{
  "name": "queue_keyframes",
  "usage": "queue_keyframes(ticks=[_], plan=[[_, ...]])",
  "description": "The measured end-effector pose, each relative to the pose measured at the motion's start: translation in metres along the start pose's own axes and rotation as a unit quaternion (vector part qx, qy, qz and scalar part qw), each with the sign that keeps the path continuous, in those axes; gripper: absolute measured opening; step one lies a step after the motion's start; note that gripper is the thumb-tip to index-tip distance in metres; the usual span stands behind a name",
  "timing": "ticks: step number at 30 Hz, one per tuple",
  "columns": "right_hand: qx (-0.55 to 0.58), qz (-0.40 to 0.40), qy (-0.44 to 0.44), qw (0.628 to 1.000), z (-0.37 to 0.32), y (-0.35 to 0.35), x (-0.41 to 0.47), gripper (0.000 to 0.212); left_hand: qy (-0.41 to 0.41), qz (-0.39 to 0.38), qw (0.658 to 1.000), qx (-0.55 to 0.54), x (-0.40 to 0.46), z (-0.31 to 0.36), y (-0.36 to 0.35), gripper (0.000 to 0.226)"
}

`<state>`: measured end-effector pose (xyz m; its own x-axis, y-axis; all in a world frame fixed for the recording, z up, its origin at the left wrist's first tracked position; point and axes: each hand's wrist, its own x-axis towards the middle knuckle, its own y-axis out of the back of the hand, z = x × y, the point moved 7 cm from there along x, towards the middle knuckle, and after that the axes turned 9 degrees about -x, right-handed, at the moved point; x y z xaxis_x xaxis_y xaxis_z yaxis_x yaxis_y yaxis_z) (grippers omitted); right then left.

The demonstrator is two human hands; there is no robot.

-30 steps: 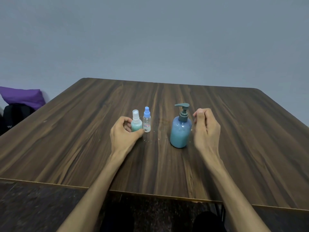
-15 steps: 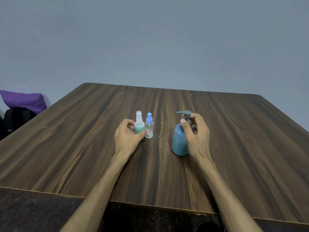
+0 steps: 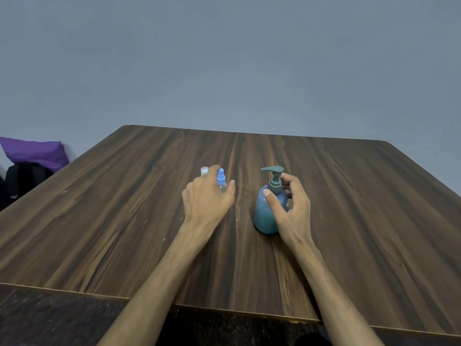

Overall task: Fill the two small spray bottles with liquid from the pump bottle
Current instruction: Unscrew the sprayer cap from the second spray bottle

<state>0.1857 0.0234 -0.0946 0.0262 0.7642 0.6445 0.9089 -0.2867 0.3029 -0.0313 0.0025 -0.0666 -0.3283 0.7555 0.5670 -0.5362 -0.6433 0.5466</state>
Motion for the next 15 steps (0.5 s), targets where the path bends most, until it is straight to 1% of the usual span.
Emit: queue_keyframes(ticks=[2, 5, 6, 11, 13, 15], plan=[[0.005, 0.027, 0.006, 1.000, -0.003, 0.007, -0.002, 0.047, 0.005, -0.004, 1.000, 0.004, 0.000, -0.002, -0.005, 0.031], [0.006, 0.071, 0.016, 0.997, -0.008, 0.017, -0.004, 0.043, -0.008, 0.013, 0.999, -0.037, -0.002, -0.001, -0.005, 0.015], [0.005, 0.085, 0.019, 0.996, -0.010, 0.020, -0.005, 0.042, -0.015, 0.016, 0.998, -0.051, -0.003, 0.000, -0.004, 0.013], [-0.009, 0.164, 0.018, 0.986, -0.015, 0.032, -0.014, 0.032, -0.060, 0.035, 0.990, -0.121, -0.012, 0.005, 0.007, 0.020], [-0.026, 0.199, 0.043, 0.979, -0.024, 0.040, -0.021, 0.026, -0.063, 0.044, 0.985, -0.152, -0.018, 0.006, 0.012, 0.022], [-0.044, 0.217, 0.087, 0.971, -0.037, 0.046, -0.030, 0.022, -0.062, 0.042, 0.981, -0.178, -0.023, 0.007, 0.016, 0.023]])
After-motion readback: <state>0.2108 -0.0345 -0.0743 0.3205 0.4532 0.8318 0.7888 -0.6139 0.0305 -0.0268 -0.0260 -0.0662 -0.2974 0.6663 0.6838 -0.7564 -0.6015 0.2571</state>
